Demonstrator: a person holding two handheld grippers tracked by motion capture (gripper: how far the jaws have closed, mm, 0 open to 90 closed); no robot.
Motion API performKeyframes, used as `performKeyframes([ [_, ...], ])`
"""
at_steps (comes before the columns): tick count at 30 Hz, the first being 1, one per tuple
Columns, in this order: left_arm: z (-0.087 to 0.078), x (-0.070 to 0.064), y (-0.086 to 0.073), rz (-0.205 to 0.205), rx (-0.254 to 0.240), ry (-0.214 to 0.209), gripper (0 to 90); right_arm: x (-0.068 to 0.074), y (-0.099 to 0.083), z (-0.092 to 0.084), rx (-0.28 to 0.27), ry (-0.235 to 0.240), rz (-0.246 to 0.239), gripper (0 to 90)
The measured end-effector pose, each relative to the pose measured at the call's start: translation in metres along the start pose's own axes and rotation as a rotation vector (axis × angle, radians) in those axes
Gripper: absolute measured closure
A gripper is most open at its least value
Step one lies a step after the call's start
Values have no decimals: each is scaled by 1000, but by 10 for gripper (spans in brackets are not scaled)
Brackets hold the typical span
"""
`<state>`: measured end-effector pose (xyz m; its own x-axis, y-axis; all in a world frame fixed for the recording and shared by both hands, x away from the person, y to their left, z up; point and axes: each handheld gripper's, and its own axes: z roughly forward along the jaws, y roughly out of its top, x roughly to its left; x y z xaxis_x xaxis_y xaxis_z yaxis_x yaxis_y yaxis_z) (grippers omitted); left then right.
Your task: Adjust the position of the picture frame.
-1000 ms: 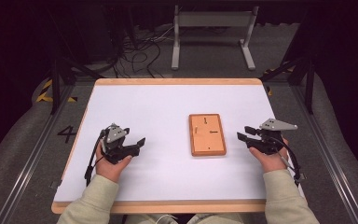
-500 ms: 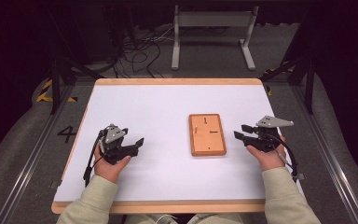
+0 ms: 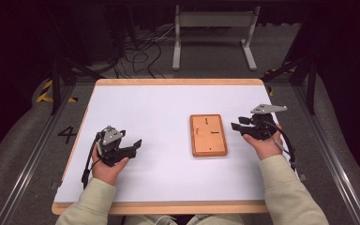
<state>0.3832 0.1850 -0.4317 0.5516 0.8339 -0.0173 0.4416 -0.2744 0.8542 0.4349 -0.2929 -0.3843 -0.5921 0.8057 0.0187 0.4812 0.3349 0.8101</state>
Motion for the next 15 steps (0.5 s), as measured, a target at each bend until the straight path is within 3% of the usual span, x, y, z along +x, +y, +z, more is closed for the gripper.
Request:
performKeyframes([
  [7, 3, -2, 0, 9, 12, -2, 264, -4, 12, 12, 48, 0, -14, 602],
  [12, 5, -3, 0, 8, 13, -5, 264, -7, 16, 25, 99, -3, -20, 700],
  [15, 5, -3, 1, 11, 14, -5, 264, -6, 19, 33, 131, -2, -31, 806],
])
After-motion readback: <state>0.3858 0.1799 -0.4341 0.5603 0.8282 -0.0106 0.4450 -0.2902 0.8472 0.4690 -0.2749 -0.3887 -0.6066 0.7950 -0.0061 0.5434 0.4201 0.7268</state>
